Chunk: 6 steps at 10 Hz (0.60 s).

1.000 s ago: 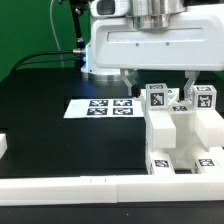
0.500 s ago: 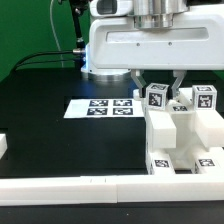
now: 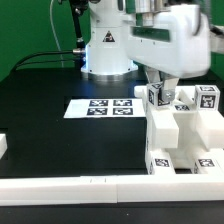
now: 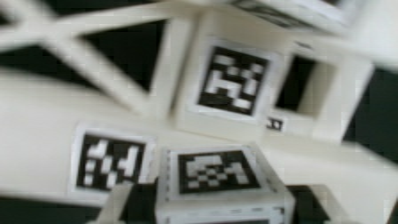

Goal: Assemble chair

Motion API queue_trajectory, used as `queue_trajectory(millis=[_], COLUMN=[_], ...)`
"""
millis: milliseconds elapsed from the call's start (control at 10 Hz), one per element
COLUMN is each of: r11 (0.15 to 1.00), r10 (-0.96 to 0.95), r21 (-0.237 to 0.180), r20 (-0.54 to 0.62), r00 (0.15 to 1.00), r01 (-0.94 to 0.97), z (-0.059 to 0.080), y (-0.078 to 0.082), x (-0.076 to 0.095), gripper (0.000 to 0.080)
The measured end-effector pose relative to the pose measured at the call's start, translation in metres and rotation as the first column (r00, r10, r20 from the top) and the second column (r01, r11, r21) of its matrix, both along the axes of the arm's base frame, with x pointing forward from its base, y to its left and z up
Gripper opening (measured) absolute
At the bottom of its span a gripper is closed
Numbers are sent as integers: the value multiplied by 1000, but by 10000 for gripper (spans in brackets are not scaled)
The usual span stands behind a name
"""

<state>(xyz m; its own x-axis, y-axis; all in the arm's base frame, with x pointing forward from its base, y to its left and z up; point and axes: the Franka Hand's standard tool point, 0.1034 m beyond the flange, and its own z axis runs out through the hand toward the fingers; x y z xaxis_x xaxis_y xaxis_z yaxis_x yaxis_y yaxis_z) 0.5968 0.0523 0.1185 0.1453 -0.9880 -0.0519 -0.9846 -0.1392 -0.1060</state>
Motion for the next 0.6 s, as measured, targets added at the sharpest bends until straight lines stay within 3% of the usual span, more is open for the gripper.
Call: queue_trajectory(millis=[100,300,600], r11=[988,990,989], r10=[-153,-138,147], r21=[36,32,10], r20=[-2,-3,-8], r00=[988,990,989], r01=[153,138,-147], z=[-1,-1,-2], y=[-1,-2,1], x=[-1,-1,-5], gripper=[281,281,606])
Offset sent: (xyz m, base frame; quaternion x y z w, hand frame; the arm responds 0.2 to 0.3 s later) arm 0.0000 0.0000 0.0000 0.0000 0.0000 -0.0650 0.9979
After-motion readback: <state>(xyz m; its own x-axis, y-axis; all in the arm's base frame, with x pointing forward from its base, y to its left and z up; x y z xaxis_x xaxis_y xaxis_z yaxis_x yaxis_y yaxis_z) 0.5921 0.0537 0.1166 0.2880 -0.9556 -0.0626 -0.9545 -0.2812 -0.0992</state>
